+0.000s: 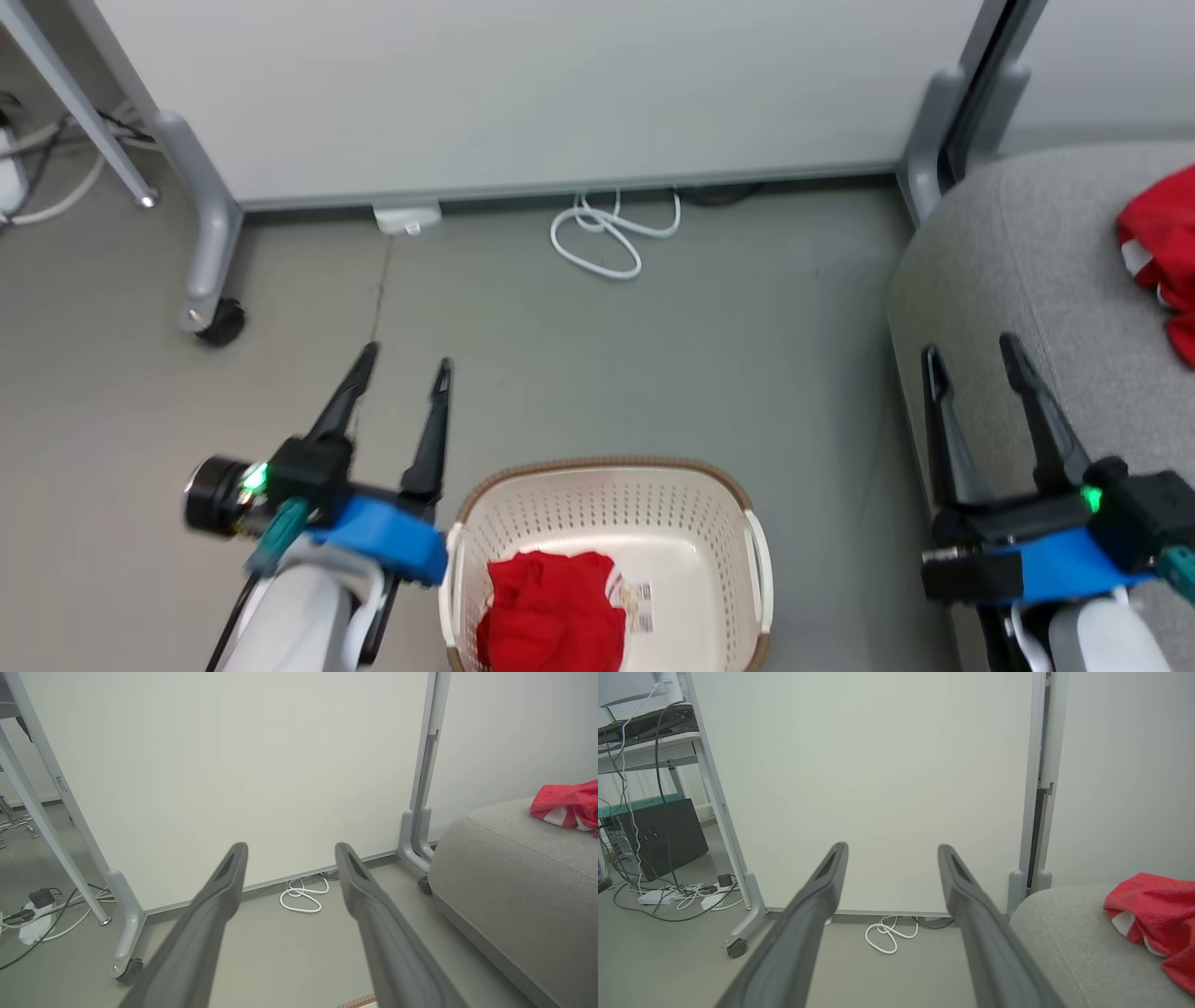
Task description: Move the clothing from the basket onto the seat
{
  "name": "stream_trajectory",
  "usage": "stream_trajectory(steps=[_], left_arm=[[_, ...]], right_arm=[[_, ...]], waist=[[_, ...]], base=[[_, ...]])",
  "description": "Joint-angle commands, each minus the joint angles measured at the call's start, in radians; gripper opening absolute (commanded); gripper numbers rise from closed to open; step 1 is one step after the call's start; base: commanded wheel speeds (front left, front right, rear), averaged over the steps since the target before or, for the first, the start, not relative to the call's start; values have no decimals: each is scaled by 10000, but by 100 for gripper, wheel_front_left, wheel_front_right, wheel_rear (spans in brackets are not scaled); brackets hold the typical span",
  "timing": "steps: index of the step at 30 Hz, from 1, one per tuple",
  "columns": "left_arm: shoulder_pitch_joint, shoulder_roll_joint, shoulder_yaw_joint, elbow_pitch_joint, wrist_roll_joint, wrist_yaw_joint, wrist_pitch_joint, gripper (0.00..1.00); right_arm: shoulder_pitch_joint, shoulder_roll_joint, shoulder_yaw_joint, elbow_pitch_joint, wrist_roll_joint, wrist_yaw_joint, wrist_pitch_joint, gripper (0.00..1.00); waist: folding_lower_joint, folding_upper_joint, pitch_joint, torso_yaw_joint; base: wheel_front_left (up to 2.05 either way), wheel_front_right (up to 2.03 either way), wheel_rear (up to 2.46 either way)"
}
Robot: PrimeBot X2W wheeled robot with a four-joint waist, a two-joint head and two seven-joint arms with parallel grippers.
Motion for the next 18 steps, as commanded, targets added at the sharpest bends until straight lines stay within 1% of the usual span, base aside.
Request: stream_trajectory(steps=[1, 5, 6, 8, 13, 18], left_arm=[[-424, 23, -209, 237, -24, -60, -24, 100], [-1866, 299, -1945, 1769, -340, -82, -23, 100], [-2634, 440, -2839, 2545, -618, -56, -24, 100], [-3360, 536, -3768, 3339, -848, -57, -23, 100], [-4776, 719, -5925, 5174, -1467, -58, 84, 100], [-5850, 841, -7767, 6403, -1993, -59, 423, 100]], right_arm=[[-266, -98, 37, -75, -93, 5, -36, 100], [-1147, -357, 375, -282, -189, 5, -38, 100], [-1660, -471, 533, -361, -201, 5, -38, 100], [-2198, -568, 632, -434, -154, 5, -36, 100], [-3200, -653, 892, -539, -167, 5, -38, 100], [-3865, -614, 1057, -692, -208, 5, -36, 100]], waist=[[-1, 0, 521, -188], [-1, 0, 1719, -494], [-1, 0, 2363, -668], [-1, 0, 2982, -841], [-1, 0, 4236, -1223], [-1, 0, 5354, -1505]], base=[[0, 0, 0], [0, 0, 0], [0, 0, 0], [0, 0, 0], [0, 0, 0], [0, 0, 0]])
